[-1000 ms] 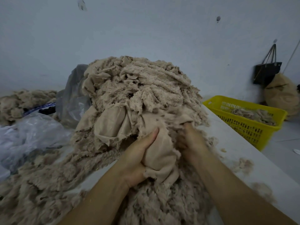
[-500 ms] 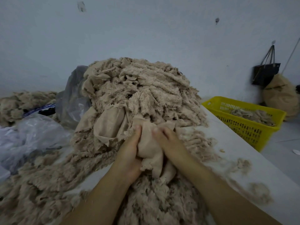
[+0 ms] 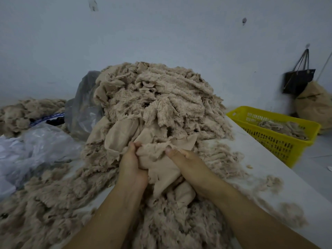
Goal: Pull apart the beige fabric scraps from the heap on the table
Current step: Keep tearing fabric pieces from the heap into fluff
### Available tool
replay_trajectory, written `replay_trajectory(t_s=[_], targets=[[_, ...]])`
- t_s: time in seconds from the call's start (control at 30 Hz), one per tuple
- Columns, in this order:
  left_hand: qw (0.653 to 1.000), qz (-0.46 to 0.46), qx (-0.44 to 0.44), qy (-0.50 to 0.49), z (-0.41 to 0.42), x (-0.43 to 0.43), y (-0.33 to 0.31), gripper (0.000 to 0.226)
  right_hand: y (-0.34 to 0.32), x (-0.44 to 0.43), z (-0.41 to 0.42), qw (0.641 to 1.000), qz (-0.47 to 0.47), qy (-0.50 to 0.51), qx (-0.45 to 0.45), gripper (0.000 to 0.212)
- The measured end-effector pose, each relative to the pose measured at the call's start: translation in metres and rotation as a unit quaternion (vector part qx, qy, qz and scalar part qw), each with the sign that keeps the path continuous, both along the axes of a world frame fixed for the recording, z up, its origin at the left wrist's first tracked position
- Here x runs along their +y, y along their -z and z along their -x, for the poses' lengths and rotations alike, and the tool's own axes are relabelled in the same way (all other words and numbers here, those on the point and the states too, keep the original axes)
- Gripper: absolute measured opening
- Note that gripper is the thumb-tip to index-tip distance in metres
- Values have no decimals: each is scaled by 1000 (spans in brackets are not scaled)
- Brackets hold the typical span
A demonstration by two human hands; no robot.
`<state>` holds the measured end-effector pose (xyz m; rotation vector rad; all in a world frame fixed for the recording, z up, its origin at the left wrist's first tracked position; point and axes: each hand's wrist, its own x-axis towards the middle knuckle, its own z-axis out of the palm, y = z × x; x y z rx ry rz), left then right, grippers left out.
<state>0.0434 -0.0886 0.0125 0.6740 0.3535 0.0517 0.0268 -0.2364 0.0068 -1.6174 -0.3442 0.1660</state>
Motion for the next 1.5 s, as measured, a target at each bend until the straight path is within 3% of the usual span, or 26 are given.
replay_trajectory(t_s=[0.1,0.17,0.27,0.33,0.4,0.5,0.53,0.57,0.6,0.7,0.77,0.87,0.97,1.13,1.17,1.23,1.3,1.37,1.43,1.47,1.5], targets=[[993,97,-59,-21,-8,21,7,46,-9,-22,-14,978,-192,64,45,39],[992,86,-87,-20,-9,28,10,49,-19,-45,-26,934,-315,153,76,39],[988,-17,-137,73,0,10,6,60,-16,-49,-36,916,-314,233,94,38],[965,-183,-130,133,-1,-17,4,73,-10,-40,-36,918,-302,238,102,35],[907,-368,-104,174,4,-35,2,61,-7,-35,-38,919,-301,234,104,34],[735,-611,-213,200,17,-35,16,18,-9,-38,-40,913,-312,239,107,40],[707,-636,-241,193,21,-32,19,11,-10,-41,-39,908,-321,248,104,39],[707,-640,-246,176,21,-27,22,26,-10,-43,-40,902,-333,256,100,36],[734,-620,-228,156,23,-23,21,32,-12,-46,-40,897,-347,258,96,32],[892,-397,-153,153,22,-18,3,15,-11,-54,-42,892,-347,276,85,21],[951,-227,-119,173,22,-14,-4,29,-8,-54,-42,905,-292,299,78,23],[971,-112,-108,181,22,-10,-7,36,0,-52,-42,932,-178,316,21,46],[978,-68,-117,159,20,-7,-8,43,-7,-45,-32,946,-109,293,-81,36],[971,-79,-159,158,14,-5,-3,41,-8,-28,-19,988,2,107,-110,22],[969,-87,-165,159,14,-6,-3,39,-6,-27,-16,991,42,62,-111,27],[962,-137,-172,162,16,-10,-2,38,0,-26,-15,986,120,8,-117,37],[956,-191,-165,147,18,-14,-2,39,6,-26,-19,971,186,21,-148,26],[960,-205,-159,109,16,-14,-3,38,2,-29,-24,977,122,85,-149,19],[961,-240,-137,29,9,-10,0,42,-9,-45,-28,965,-134,198,-106,29],[952,-278,-123,-18,6,-6,2,39,-17,-60,-29,919,-299,246,-79,34],[938,-323,-111,-64,3,-2,6,35,-23,-75,-31,849,-446,279,-51,35]])
